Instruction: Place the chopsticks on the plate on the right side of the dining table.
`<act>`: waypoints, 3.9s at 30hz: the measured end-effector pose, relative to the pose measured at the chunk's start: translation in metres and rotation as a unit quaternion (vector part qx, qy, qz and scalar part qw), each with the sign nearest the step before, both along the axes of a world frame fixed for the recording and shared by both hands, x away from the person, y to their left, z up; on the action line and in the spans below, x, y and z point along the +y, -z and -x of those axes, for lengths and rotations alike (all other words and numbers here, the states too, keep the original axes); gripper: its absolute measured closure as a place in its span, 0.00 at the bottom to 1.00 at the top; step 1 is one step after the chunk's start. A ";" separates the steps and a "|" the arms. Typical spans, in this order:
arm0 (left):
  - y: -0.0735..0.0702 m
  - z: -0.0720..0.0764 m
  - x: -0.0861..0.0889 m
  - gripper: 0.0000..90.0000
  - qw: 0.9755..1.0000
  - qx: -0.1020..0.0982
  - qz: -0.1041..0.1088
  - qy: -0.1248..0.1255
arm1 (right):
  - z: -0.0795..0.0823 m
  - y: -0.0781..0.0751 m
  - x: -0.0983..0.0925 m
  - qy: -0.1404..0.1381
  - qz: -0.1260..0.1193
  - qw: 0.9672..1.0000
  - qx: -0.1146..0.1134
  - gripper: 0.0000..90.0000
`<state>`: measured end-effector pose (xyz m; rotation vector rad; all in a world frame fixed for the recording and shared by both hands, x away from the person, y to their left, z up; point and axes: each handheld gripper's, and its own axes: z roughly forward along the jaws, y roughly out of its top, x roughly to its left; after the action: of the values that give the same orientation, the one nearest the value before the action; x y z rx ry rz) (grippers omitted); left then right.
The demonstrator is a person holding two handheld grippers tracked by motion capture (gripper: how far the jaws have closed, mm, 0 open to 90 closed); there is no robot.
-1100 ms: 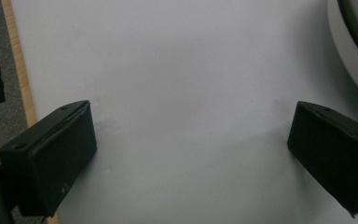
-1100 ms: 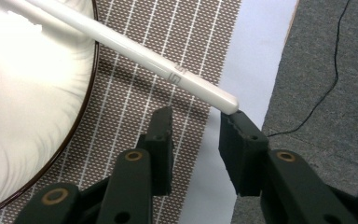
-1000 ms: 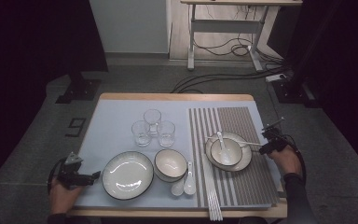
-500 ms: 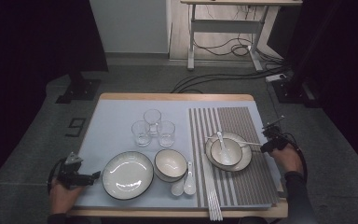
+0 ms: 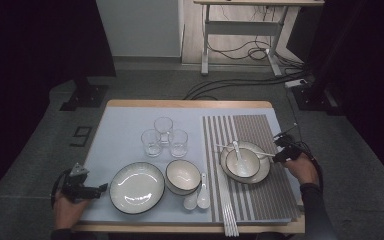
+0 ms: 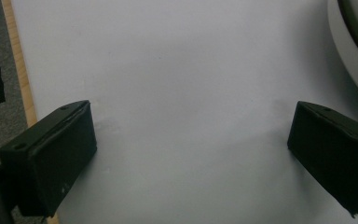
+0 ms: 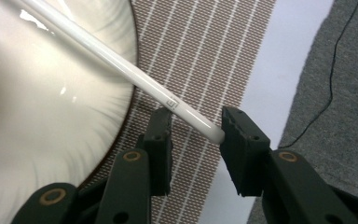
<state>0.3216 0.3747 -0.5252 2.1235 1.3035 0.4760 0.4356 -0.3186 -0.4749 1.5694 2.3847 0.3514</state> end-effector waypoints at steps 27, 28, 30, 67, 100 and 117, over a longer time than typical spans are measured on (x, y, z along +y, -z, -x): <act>0.000 0.000 0.000 0.01 1.000 0.000 0.000 0.000 | -0.012 0.005 -0.004 0.016 0.019 1.000 -0.006 0.63; 0.000 0.000 0.000 0.01 1.000 0.000 0.000 0.000 | -0.011 0.004 -0.004 0.015 0.018 1.000 -0.008 0.62; 0.000 0.000 0.000 0.01 1.000 0.000 0.000 0.000 | -0.010 0.002 -0.004 0.011 0.019 1.000 -0.010 0.59; 0.000 0.000 0.000 0.01 1.000 0.001 0.001 0.000 | -0.049 -0.012 0.059 0.010 -0.025 0.998 -0.065 0.07; 0.000 0.000 0.000 0.01 1.000 0.001 0.001 0.000 | -0.057 0.001 0.068 -0.009 -0.030 0.999 -0.024 0.10; 0.000 0.000 0.000 0.01 1.000 0.001 0.000 0.000 | -0.039 -0.021 0.046 0.007 -0.022 0.999 -0.041 0.15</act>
<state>0.3218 0.3748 -0.5252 2.1232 1.3043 0.4744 0.4742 -0.2723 -0.4540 1.5576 2.3181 0.4601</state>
